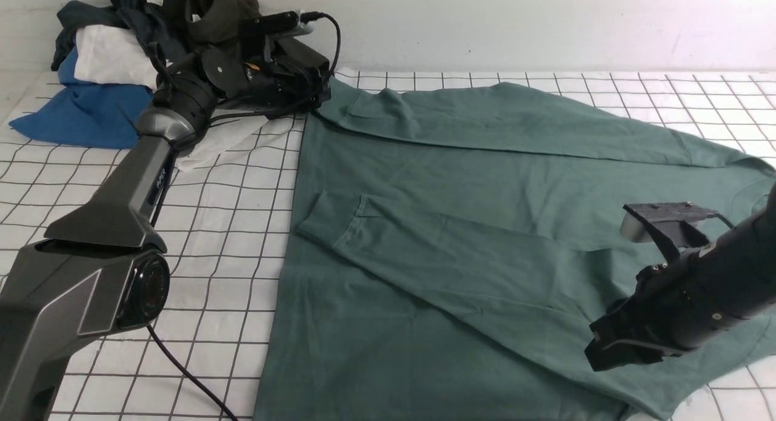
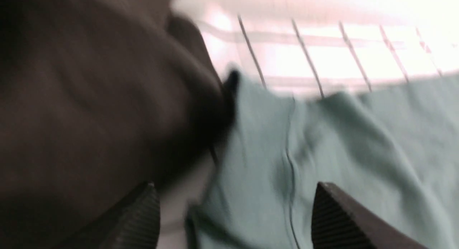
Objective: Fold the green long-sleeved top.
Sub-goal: Use the left arm to clamp the cuff farthest from it
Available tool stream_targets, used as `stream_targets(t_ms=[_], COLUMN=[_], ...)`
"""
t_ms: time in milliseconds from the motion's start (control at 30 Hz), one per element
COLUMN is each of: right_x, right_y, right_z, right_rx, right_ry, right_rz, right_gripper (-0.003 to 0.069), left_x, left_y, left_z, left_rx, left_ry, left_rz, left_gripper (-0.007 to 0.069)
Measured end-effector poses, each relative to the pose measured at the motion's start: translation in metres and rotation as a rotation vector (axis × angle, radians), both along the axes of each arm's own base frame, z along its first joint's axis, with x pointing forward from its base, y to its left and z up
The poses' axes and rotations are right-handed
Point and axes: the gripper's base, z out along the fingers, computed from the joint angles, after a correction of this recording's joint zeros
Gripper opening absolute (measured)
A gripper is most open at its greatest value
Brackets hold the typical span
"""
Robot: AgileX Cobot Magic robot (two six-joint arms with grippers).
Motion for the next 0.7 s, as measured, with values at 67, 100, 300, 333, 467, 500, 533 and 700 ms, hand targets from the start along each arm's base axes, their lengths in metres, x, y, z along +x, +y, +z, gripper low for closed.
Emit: stream_targets(t_ms=[67,100,300,333,467,500,533,700], right_x=[0.000,0.001,0.005,0.005,0.004,0.004,0.004,0.005], right_y=[0.000,0.000,0.000,0.000,0.000,0.000,0.000,0.000], right_z=[0.000,0.000,0.001,0.001,0.001,0.001,0.001,0.001], right_rx=[0.002,0.004,0.002,0.002,0.003,0.003,0.003,0.003], right_ry=[-0.001,-0.005,-0.048,-0.049,-0.042,-0.041,-0.041,-0.044], right_rz=[-0.002,-0.006,-0.027,-0.028,-0.025,-0.025,-0.024,-0.026], right_gripper=[0.0159,0.0159,0.0159,0.0159,0.0159,0.0159,0.0159,0.0159], left_x=[0.003,0.003,0.001,0.001,0.003,0.004,0.004,0.002], left_y=[-0.002,-0.005,-0.028,-0.029,-0.025,-0.024,-0.023,-0.024], left_z=[0.005,0.007,0.009,0.009,0.007,0.005,0.002,-0.016], left_rx=[0.029,0.047,0.088,0.097,0.117,0.119,0.120,0.095], left_ry=[-0.082,-0.114,-0.166,-0.171,-0.194,-0.190,-0.183,-0.084], left_rz=[0.002,-0.006,-0.051,-0.048,-0.007,0.004,0.006,-0.009], left_gripper=[0.0501,0.0485,0.0413,0.0414,0.0440,0.0447,0.0447,0.0430])
